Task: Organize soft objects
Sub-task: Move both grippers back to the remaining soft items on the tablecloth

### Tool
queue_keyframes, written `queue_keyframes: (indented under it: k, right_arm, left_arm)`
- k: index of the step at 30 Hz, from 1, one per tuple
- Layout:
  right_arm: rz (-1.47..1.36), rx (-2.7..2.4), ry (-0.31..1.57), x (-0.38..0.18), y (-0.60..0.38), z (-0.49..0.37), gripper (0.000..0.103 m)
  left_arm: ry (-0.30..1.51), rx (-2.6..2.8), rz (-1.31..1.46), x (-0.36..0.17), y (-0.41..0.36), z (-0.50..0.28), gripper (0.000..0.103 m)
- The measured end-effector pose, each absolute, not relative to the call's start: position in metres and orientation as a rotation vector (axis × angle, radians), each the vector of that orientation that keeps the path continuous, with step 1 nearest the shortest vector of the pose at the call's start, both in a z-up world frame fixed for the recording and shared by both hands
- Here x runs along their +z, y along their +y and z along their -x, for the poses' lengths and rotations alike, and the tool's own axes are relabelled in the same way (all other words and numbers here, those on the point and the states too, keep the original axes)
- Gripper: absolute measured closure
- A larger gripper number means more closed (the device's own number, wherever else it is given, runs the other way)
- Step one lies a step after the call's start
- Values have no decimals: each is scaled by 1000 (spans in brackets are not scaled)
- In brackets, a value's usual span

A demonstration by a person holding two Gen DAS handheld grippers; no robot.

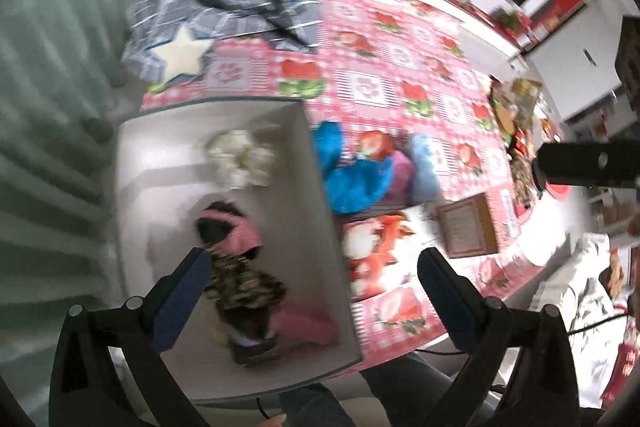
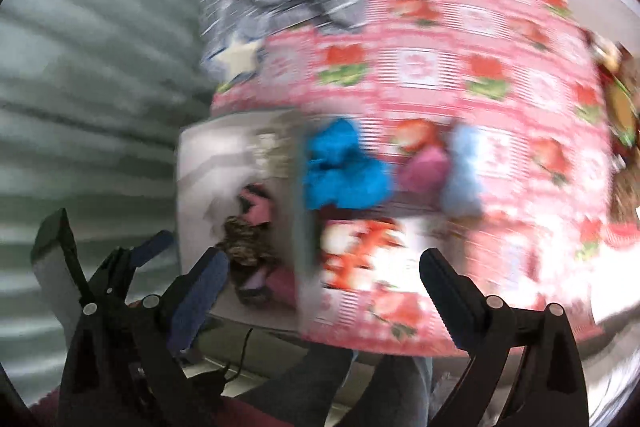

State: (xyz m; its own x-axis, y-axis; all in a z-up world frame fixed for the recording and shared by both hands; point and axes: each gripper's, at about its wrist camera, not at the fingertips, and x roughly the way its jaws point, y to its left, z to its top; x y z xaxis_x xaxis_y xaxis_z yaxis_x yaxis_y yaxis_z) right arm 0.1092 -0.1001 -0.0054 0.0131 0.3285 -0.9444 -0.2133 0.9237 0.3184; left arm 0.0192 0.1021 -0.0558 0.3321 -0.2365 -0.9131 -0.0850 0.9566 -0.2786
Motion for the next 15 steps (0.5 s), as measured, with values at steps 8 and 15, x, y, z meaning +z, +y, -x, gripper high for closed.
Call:
queue_keyframes:
  k: [8,15]
  right_arm:
    - [-176,256,1543,-22,-211,-160,5]
    - [-77,335,1690,-101,-219,-218,5]
  left_arm:
    - [1281,-101,239,-58,57,-45,0]
    - [1384,-75,172,-77,27,-79,0]
